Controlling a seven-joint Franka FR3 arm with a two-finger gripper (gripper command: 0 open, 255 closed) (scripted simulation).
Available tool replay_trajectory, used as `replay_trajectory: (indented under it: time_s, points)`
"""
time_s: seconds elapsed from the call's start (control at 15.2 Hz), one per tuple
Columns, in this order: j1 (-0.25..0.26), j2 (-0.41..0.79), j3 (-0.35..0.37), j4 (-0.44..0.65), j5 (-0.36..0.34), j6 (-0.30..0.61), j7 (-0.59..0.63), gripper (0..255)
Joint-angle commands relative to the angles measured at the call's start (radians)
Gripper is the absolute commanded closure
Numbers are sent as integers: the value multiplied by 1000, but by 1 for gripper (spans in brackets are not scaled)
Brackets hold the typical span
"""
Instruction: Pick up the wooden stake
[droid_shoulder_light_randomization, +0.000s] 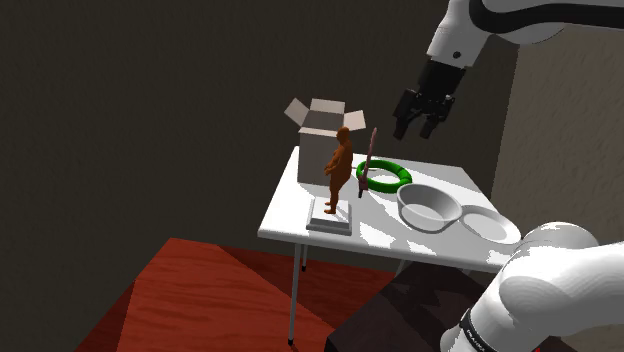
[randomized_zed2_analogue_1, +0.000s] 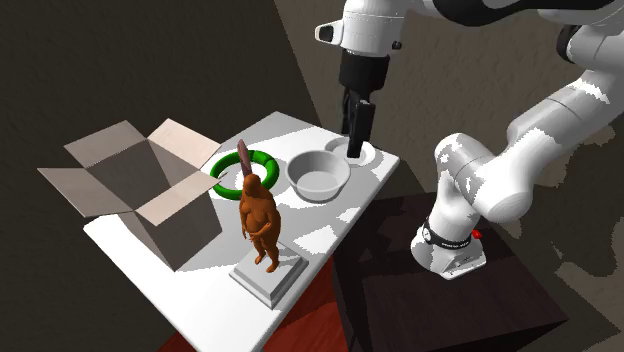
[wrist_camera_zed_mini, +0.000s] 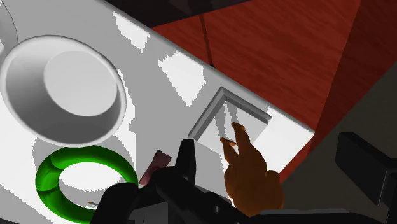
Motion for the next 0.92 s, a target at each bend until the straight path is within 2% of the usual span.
replay_trajectory:
  time_s: [0.0,0.86]
  points:
    - [0,0,0,0,0,0,0,0]
    - [-68,457,-71,113,18,257,81,0]
